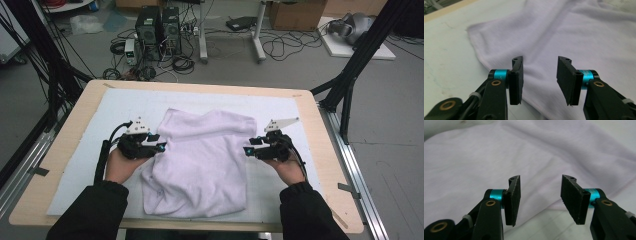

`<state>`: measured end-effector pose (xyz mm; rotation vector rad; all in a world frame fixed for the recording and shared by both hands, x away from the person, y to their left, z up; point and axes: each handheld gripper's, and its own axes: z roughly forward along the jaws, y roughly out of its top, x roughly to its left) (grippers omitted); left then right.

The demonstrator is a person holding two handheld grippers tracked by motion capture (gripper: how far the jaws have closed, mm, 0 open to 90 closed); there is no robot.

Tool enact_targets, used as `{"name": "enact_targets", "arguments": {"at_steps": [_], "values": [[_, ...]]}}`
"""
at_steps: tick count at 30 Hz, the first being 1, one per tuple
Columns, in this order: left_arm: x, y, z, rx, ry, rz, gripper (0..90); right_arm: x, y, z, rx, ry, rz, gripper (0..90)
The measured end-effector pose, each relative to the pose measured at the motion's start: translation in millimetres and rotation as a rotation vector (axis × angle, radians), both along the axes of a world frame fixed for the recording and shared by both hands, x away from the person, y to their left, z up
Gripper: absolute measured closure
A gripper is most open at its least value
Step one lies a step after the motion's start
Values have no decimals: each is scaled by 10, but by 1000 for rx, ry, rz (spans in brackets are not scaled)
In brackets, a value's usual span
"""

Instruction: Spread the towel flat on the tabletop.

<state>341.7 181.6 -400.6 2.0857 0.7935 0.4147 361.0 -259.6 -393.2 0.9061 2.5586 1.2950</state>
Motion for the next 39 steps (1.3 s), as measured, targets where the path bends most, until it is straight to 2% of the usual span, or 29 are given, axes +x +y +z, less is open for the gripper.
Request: {"name": "enact_targets", "arguments": {"at_steps": [2,3,4,8,9,11,12,13,14,16,18,20,21,23,24,30,32,35,36,37,39], "values": [[-127,31,-35,-31,4,-9,546,-122,14,-6,-25,26,24,496],[-186,45,-58,-52,5,-14,540,-257,21,-14,5,0,42,506],[-224,53,-77,-62,12,-19,540,-257,21,-14,5,0,42,506],[-407,64,-160,-86,41,-61,514,-439,52,-68,27,0,75,499],[-447,58,-168,-93,47,-78,492,-536,74,-124,35,7,92,494],[-504,35,-188,-75,70,-108,490,-564,82,-147,43,8,103,494],[-524,16,-207,-50,74,-117,493,-607,99,-191,49,13,116,495],[-529,7,-215,-39,76,-120,532,-639,134,-262,30,30,124,500],[-529,-9,-236,-23,82,-130,532,-639,134,-262,30,30,124,500],[-515,-50,-293,-10,111,-156,618,-652,183,-358,12,52,137,524],[-497,-97,-349,31,130,-163,708,-647,231,-436,-26,68,140,597],[-492,-106,-367,29,117,-149,804,-640,266,-488,-56,84,155,666],[-474,-98,-368,22,129,-148,854,-630,267,-483,-65,70,154,796],[-462,-98,-353,28,126,-145,870,-610,259,-490,-59,79,163,870],[-463,-101,-337,33,118,-143,873,-602,252,-480,-57,89,163,880],[-430,-29,-239,-3,100,-119,877,-579,246,-367,-53,73,162,896],[-409,-9,-214,-9,84,-90,879,-547,251,-294,-43,61,155,895],[-385,20,-169,-56,81,-78,870,-514,238,-243,-33,70,161,877],[-390,31,-149,-73,86,-80,835,-525,228,-240,-37,68,159,827],[-395,47,-133,-83,92,-88,743,-548,214,-251,-33,69,150,766],[-453,79,-110,-116,80,-109,608,-612,208,-294,-26,82,175,704]]}}
